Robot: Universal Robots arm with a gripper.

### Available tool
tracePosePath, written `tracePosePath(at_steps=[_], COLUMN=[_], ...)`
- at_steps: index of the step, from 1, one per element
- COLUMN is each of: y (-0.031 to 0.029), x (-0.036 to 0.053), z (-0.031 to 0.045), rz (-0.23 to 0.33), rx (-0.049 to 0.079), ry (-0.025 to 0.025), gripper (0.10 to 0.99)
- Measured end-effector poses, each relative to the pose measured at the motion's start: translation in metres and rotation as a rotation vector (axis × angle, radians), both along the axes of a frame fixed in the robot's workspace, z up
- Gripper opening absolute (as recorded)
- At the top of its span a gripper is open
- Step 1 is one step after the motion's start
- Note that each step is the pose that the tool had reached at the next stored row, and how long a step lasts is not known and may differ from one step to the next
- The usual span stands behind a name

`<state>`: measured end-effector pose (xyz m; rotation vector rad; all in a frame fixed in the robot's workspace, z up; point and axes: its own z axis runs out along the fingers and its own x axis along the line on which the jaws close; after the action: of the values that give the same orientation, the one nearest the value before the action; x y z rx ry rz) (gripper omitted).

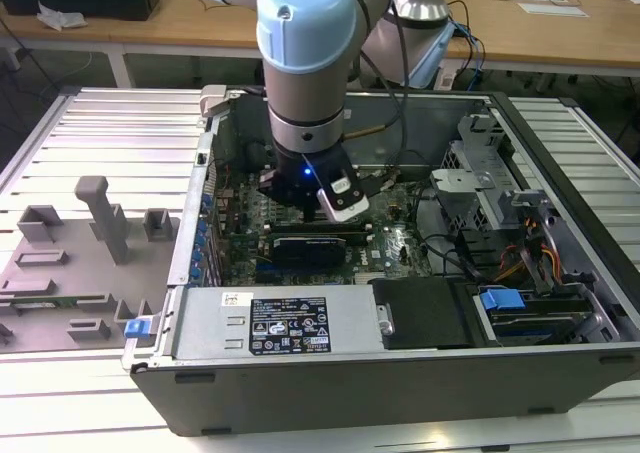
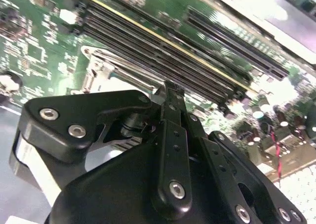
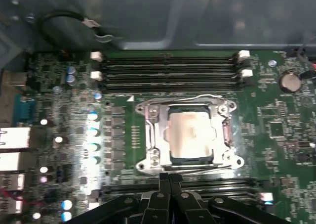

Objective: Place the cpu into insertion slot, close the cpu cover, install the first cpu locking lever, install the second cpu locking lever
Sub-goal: 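Install the second cpu locking lever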

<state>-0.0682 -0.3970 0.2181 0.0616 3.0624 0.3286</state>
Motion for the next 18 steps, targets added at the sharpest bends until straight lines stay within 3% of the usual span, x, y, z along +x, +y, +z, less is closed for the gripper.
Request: tracePosePath(at_steps=[5,8,14,18], y=[0.0014,0.0135,0.0477,0.0489], x=[0.0138,0.0164,0.0184,0.0184], z=[0.0,0.0001,0.0,0.0065], rz=[-0.002,-0.002,-0.002,-0.002], rx=[-0.017,-0.035,-0.087,-0.087], ry=[0.0042,0.0063,0.008,0.0079], gripper=[0.106,0.106,0.106,0.106])
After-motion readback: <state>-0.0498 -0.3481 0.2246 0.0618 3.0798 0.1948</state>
